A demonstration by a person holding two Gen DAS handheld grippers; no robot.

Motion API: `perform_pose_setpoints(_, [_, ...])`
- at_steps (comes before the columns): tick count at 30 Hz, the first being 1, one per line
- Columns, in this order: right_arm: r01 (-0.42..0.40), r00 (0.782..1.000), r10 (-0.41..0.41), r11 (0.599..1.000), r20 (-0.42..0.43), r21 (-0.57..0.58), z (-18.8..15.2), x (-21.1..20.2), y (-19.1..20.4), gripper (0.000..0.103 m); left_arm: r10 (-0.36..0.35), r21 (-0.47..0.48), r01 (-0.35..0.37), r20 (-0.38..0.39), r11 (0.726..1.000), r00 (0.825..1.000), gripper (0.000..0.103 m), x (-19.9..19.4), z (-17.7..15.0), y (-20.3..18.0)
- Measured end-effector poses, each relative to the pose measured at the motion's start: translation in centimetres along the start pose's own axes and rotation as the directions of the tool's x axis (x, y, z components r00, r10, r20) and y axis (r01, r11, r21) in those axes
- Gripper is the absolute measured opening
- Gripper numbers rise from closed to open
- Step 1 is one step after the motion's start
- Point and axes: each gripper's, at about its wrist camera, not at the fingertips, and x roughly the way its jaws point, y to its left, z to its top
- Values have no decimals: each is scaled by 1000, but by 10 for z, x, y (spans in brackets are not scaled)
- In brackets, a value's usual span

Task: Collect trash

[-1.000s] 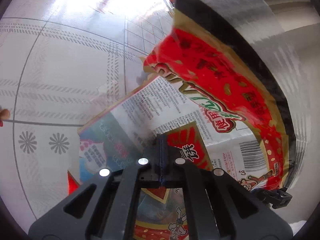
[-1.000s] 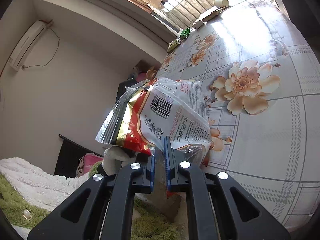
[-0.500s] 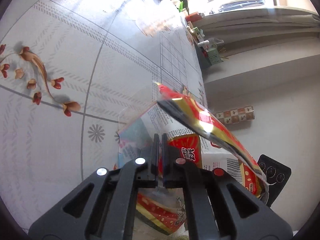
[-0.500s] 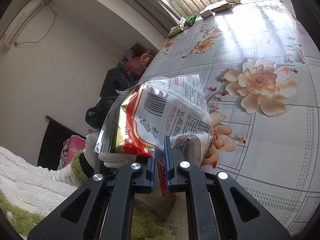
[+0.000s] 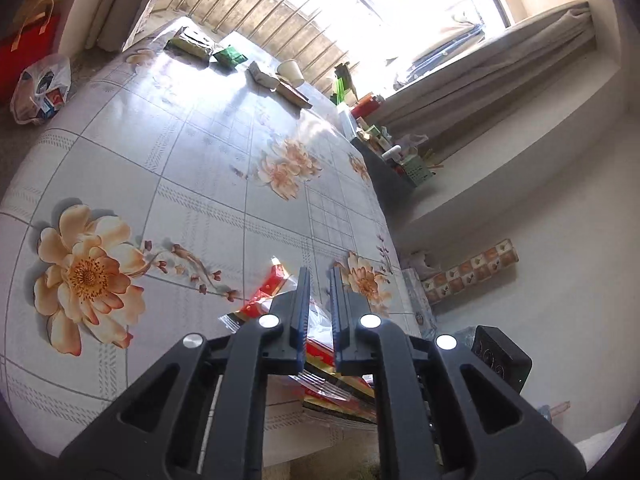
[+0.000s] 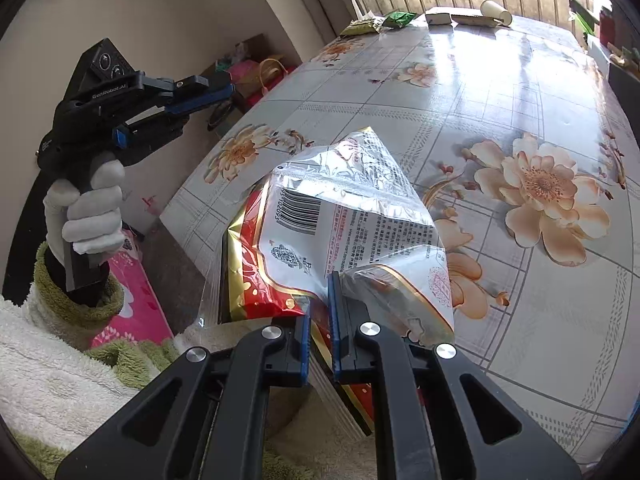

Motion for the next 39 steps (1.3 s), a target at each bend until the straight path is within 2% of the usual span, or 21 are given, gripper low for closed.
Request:
perform_pose_setpoints(2, [43, 999, -43, 999, 3, -20, 0, 1, 4, 9, 42, 65, -36, -92, 997, 995, 7, 48, -6, -25])
perform_pose_setpoints(5, [92, 996, -92, 995, 13, -36, -4, -2, 7, 9, 149, 172, -115, -204, 978, 968, 7, 90, -24, -37])
perform_pose_setpoints(8, [170, 986, -169, 984, 13, -60, -11, -5, 7, 9, 173, 212, -128, -211, 969, 962, 12, 104, -34, -35])
perform_pose_setpoints(10, [165, 986, -164, 985, 24, -40, -13, -11, 4, 10, 188, 229, -137, -218, 964, 958, 20, 111, -36, -36])
perform_pose_setpoints(14, [131, 990, -132, 991, 46, 19, -19, -27, -7, 13, 202, 286, -132, -229, 949, 952, 21, 116, -44, -44])
perform_pose_setpoints(15, [124, 991, -125, 992, 49, 26, -21, -31, -8, 13, 212, 301, -137, -233, 944, 949, 21, 119, -47, -46])
perform_pose_setpoints(17, [122, 991, -123, 992, 53, 31, -25, -39, -9, 15, 276, 344, -184, -241, 921, 931, 20, 127, -53, -48])
perform_pose_setpoints(18, [130, 990, -131, 991, 54, 25, -27, -44, -7, 15, 283, 357, -184, -248, 916, 926, 13, 131, -56, -49])
perform_pose_setpoints(19, [136, 989, -137, 991, 57, 18, -29, -49, -6, 16, 281, 362, -178, -256, 915, 925, 9, 133, -58, -49])
perform_pose_setpoints(22, [138, 988, -138, 990, 68, 3, -34, -64, -2, 18, 266, 384, -149, -270, 911, 926, 9, 137, -63, -56])
perform_pose_setpoints(27, [202, 978, -201, 979, 58, -16, -38, -77, 0, 20, 339, 501, -186, -233, 845, 911, 9, 147, -76, -73])
perform_pose_setpoints(30, [238, 971, -236, 970, 45, -45, -45, -85, 4, 22, 355, 527, -193, -225, 828, 907, 9, 150, -79, -78])
perform_pose_setpoints(31, [262, 965, -260, 963, 47, -57, -47, -89, 6, 46, 361, 533, -197, -223, 823, 905, 9, 151, -79, -78])
perform_pose_setpoints(32, [283, 958, -279, 956, 57, -74, -51, -95, 9, 66, 364, 536, -199, -222, 821, 905, 9, 151, -79, -78])
perform_pose_setpoints(35, [262, 962, -255, 963, 96, -65, -59, -120, 8, 66, 364, 534, -199, -222, 822, 905, 9, 151, -79, -79])
perform_pose_setpoints(37, [191, 969, -194, 981, 153, 34, -62, -137, -8, 70, 365, 535, -201, -220, 820, 905, 9, 151, -79, -79])
perform_pose_setpoints(39, [95, 968, -134, 978, 214, 183, -64, -147, -37, 74, 370, 542, -205, -213, 815, 904, 9, 151, -80, -79])
